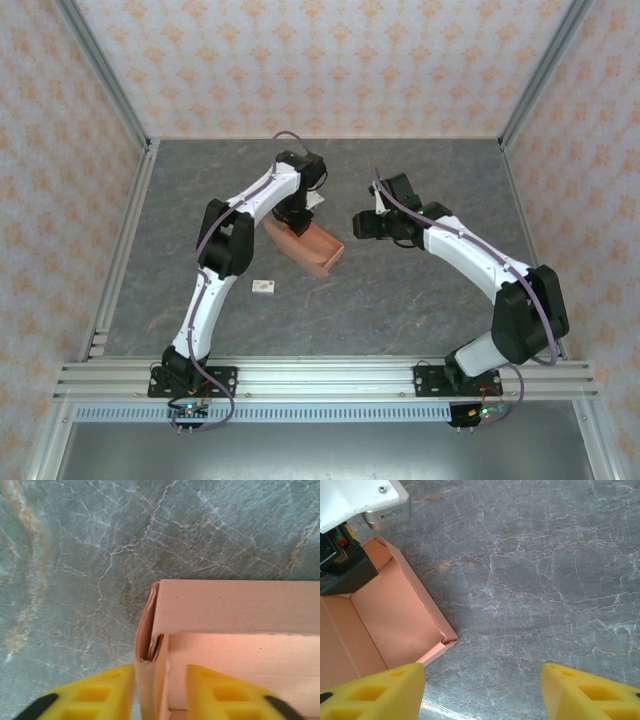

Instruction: Fold the paper box

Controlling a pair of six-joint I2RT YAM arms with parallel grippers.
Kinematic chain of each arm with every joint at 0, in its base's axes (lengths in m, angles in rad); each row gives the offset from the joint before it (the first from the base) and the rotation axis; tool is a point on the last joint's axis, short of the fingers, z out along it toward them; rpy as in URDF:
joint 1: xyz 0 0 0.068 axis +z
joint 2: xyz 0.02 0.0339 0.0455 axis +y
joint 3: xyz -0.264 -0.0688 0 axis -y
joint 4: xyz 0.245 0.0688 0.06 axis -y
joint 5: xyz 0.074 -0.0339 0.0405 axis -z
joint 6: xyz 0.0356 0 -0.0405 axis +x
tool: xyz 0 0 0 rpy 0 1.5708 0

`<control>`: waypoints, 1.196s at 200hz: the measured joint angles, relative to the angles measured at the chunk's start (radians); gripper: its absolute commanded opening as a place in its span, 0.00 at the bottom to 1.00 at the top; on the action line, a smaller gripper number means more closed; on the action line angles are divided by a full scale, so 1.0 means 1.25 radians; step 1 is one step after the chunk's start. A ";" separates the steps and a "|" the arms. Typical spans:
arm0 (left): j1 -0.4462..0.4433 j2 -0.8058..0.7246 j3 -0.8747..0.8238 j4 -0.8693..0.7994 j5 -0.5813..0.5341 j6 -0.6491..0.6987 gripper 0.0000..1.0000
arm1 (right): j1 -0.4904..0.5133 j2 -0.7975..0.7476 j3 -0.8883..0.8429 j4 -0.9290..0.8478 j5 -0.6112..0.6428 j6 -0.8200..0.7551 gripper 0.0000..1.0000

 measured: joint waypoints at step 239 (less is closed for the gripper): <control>0.111 -0.688 -0.503 0.461 0.097 -0.247 0.73 | 0.088 0.430 0.279 0.066 -0.139 0.009 0.49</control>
